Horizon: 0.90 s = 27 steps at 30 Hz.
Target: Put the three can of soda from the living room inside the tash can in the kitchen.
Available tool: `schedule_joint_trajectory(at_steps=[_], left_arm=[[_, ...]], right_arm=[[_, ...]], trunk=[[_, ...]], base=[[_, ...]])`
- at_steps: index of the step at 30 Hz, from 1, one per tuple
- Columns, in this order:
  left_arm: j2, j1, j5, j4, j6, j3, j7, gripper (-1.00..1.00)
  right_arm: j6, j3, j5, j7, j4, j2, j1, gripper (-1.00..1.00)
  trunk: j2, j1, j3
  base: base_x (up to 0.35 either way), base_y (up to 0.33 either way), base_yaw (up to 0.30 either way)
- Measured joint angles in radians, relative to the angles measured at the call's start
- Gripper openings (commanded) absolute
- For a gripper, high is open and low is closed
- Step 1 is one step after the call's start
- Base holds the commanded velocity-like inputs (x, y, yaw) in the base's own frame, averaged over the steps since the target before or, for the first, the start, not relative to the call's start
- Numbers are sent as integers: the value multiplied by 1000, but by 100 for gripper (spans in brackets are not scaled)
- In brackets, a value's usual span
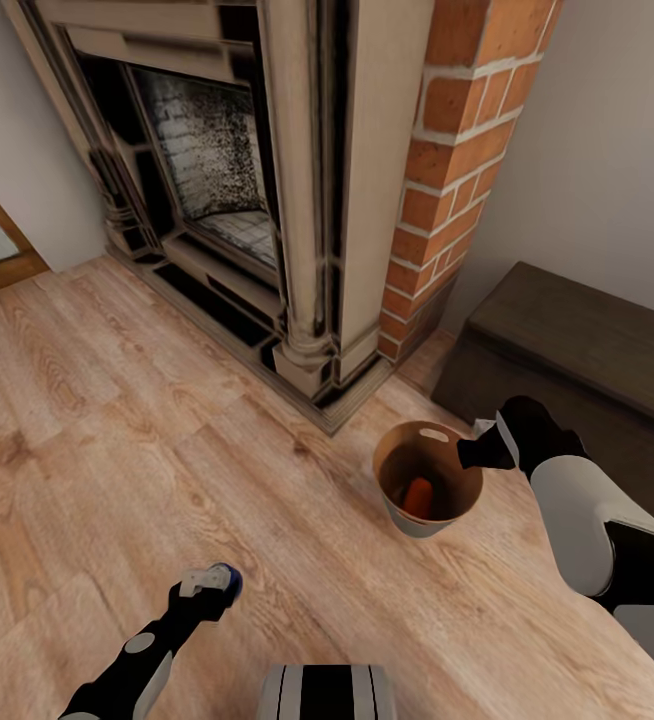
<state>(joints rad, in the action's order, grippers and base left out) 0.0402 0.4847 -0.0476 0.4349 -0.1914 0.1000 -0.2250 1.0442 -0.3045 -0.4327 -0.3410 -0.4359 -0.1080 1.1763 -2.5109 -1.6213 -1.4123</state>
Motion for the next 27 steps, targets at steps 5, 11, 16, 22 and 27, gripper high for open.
schedule_joint_trajectory(at_steps=[5, 11, 16, 22, 27], left_arm=[[0, 0, 0, 5, 0, 1, 1, 100], [0, 0, 0, 7, 0, 1, 3, 100], [0, 0, 0, 8, 0, 1, 4, 100], [1, 0, 0, 8, 0, 1, 4, 100], [1, 0, 0, 9, 0, 1, 4, 100]], right_arm=[[0, 13, 2, 0, 0, 0, 0, -100], [0, 24, 2, 0, 0, 0, 0, -100], [0, 27, -1, 0, 0, 0, -1, -100], [0, 28, 1, 0, 0, 2, -2, -100], [0, 27, 2, 0, 0, 4, -2, -100]], trunk=[[0, 0, 0], [0, 0, 0], [-1, -2, -19], [-2, -3, -27], [-2, -3, -27]], base=[[48, 0, 0], [7, 0, 0], [1, 0, 0], [0, 0, 0], [0, 0, 0]])
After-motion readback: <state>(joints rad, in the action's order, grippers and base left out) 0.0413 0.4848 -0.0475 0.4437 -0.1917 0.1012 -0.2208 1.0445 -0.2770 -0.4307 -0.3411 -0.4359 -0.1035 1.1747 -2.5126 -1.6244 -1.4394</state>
